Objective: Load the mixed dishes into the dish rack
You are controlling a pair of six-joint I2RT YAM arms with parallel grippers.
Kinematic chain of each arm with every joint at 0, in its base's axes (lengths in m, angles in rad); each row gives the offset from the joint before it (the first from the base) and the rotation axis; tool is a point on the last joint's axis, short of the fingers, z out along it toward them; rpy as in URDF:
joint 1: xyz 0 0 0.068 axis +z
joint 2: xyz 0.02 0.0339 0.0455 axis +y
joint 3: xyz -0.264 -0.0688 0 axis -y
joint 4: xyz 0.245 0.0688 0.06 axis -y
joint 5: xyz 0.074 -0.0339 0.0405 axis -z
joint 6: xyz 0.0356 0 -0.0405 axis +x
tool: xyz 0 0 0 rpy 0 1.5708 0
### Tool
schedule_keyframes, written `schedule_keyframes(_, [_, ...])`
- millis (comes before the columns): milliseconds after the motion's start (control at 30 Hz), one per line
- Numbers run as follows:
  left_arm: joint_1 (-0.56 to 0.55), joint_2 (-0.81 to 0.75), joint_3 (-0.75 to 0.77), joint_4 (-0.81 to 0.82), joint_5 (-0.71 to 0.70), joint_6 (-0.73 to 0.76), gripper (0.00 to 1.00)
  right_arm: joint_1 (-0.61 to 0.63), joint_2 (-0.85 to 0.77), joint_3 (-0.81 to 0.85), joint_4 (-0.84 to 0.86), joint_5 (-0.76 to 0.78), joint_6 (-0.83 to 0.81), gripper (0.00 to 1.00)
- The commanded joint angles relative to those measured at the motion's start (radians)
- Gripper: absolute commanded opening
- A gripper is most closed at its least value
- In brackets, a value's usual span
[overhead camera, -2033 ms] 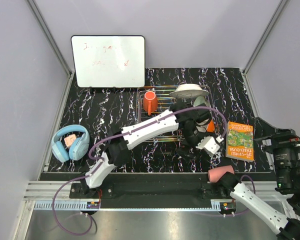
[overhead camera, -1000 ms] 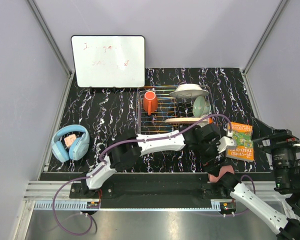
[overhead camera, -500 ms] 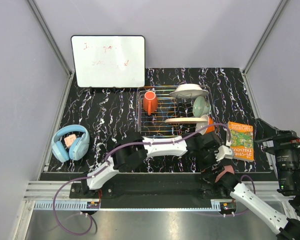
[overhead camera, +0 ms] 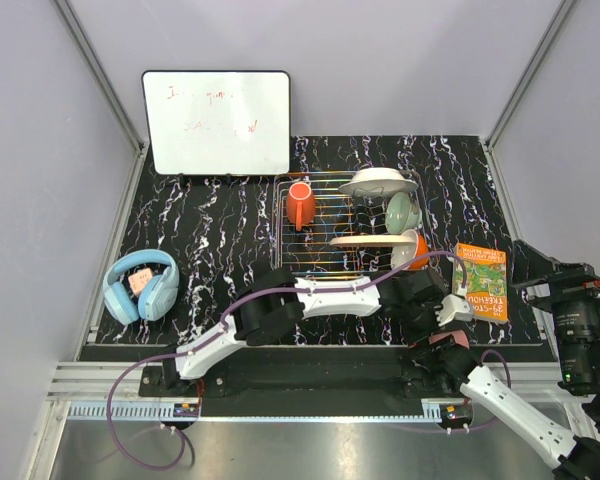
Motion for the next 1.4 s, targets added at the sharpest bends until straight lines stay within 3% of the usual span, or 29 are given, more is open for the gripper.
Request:
schedule_keyframes(0, [-0.007,0.029,0.051,0.050,-0.016,-0.022,0.99,-0.002,0.015,0.022,-0.008,0.008,-0.003,1.00])
schedule_keyframes(333, [-0.006,0.009,-0.043,0.038,-0.044,0.057,0.99,-0.002,0.022,0.031,-0.014,0.013,-0.008,1.00])
schedule_keyframes(433, [-0.001,-0.008,-0.082,0.014,-0.041,0.115,0.91,-0.004,0.022,0.035,-0.014,0.016,-0.009,1.00])
schedule_keyframes(500, [0.002,-0.020,-0.101,-0.005,-0.048,0.148,0.79,-0.002,0.022,0.035,-0.017,0.017,-0.005,1.00])
schedule_keyframes(900, [0.045,-0.059,-0.092,-0.089,-0.130,0.181,0.53,-0.002,0.036,0.019,-0.024,0.002,0.003,1.00])
schedule_keyframes(1067, [0.097,-0.118,-0.098,-0.141,-0.153,0.173,0.46,-0.002,0.038,0.008,-0.028,-0.003,0.004,1.00])
schedule_keyframes(1367, [0.243,-0.396,-0.316,-0.250,-0.215,0.253,0.43,-0.002,0.051,-0.040,-0.021,-0.032,0.028,1.00])
